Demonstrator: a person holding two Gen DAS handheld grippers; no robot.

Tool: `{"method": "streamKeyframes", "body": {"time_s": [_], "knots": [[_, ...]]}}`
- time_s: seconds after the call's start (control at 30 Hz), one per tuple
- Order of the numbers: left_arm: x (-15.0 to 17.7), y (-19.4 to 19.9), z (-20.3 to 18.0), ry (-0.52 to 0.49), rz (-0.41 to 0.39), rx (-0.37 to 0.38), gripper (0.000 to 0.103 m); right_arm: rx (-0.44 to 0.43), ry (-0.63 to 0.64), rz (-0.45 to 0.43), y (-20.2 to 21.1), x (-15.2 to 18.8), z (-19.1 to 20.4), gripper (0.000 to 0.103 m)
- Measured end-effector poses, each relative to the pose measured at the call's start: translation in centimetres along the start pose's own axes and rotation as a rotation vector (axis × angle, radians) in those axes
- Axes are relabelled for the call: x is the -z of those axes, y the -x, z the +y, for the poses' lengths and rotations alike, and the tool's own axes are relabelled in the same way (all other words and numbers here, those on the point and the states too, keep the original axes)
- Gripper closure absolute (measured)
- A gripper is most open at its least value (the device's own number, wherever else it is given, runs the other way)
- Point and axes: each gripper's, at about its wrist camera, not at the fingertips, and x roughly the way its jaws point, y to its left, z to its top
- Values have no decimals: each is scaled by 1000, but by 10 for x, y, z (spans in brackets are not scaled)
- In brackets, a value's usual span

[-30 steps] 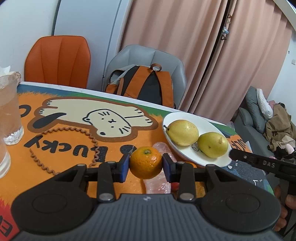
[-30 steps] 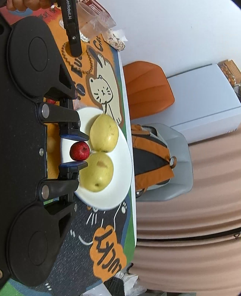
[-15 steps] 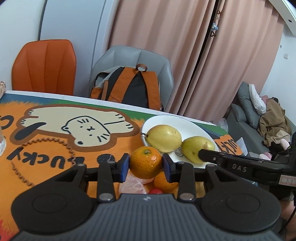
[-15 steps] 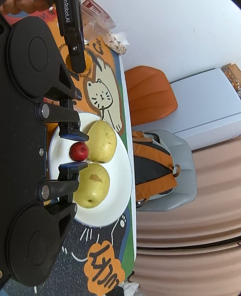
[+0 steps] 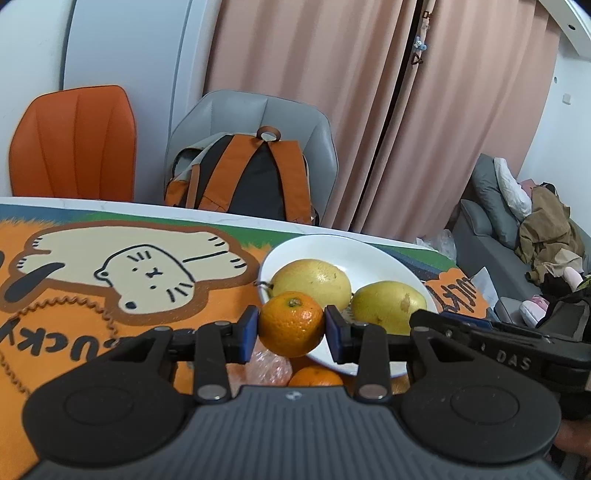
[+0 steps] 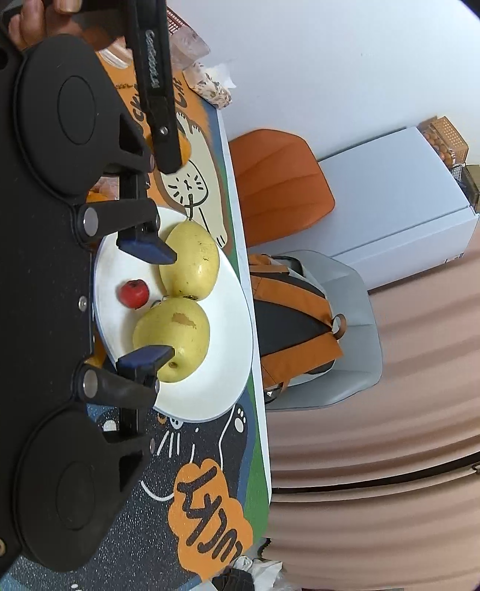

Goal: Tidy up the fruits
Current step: 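Lower the mandarin onto the plate and open the left tool, then withdraw both tools and move the left tool toward the wrapped pink item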

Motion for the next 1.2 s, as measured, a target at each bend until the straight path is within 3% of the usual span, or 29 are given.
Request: {"method": "streamKeyframes", "body": {"time_s": [0.17,0.37,0.53,0.67,0.77,1.2], "knots": [[-2,-11,-8,-12,6,5,66,15,-10,-15,9,-3,-6,34],[-6,-23,-18,-25,10,17,66,23,-25,-21,14,-5,-16,27],[-10,-34,-23,-14,18,22,65,44,-46,-6,9,-4,-26,27],[-8,-34,-29,-48,-2,-4,56,43,-50,-9,11,-3,-28,27],[-4,-35,-25,-26,19,-11,56,32,-40,-14,13,-4,-26,26],[14,-9,-5,26,35,-41,51,8,-14,-9,17,-4,-19,26]]}}
